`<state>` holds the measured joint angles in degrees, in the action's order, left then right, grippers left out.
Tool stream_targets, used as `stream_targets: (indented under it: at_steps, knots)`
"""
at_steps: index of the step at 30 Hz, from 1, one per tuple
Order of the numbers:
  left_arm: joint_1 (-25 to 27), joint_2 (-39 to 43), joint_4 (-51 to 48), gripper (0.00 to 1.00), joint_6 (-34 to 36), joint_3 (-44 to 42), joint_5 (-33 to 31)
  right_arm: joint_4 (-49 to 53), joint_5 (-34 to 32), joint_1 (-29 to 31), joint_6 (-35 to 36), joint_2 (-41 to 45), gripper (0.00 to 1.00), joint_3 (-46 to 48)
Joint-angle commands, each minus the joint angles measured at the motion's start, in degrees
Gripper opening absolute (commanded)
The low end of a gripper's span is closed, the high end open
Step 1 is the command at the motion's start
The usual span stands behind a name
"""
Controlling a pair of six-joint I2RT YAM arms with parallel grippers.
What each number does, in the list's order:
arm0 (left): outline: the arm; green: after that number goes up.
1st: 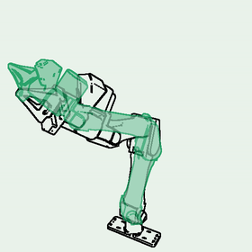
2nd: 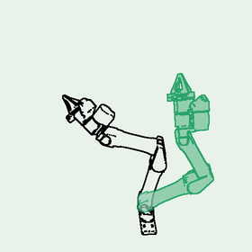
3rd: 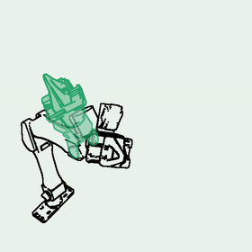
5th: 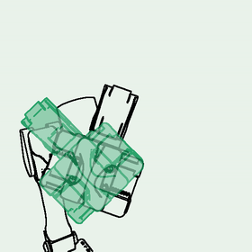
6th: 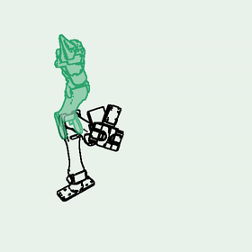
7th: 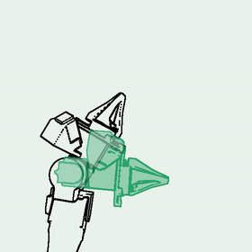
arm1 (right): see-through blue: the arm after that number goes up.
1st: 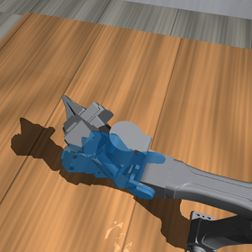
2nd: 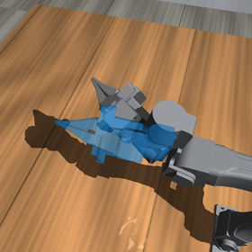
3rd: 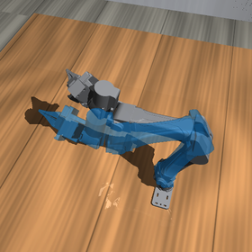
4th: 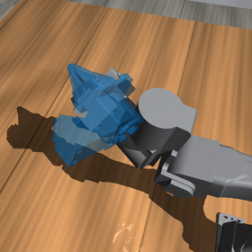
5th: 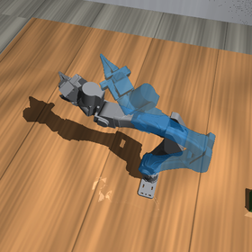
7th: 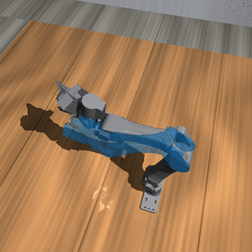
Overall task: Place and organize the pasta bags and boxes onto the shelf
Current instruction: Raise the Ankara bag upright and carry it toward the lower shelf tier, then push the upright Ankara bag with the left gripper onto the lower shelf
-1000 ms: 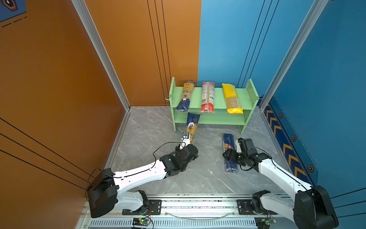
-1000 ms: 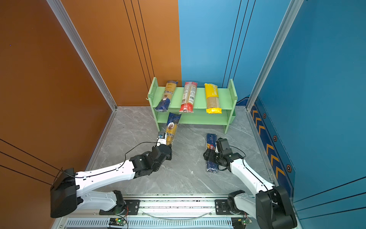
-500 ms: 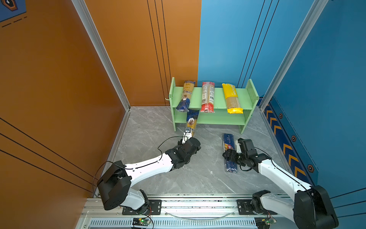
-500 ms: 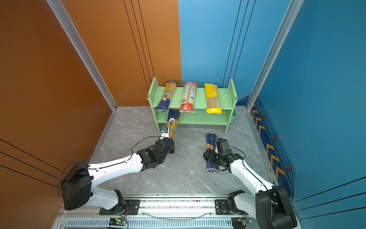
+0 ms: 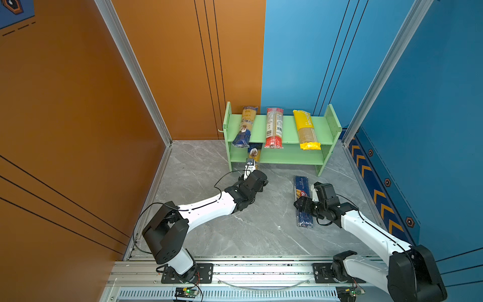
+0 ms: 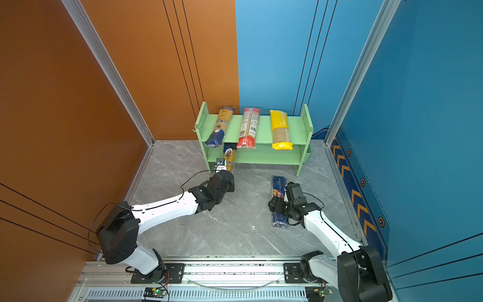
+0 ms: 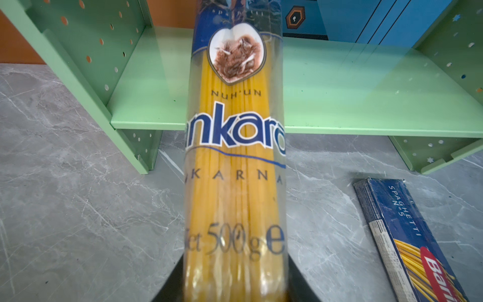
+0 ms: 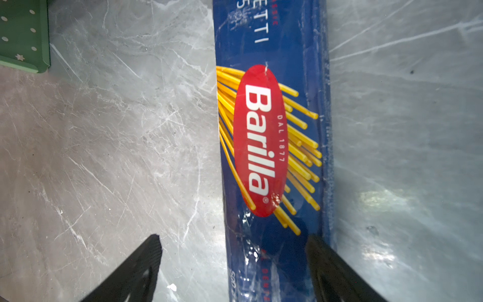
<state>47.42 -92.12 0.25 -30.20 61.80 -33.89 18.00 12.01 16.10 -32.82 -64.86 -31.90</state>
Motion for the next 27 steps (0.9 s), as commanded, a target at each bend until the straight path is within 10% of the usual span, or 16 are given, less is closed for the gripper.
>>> stream_targets:
  at_steps: [1,27]
  knots:
    - [-0.81,-0.06,8.15,0.0,0.88,5.01,-1.63,1.33,1.08,-0.09,0.74,1.22,0.84,0.44]
    - [-4.94,-6.74,9.73,0.0,2.56,13.46,1.87,3.81,0.21,-0.35,0.74,5.41,0.84,0.57]
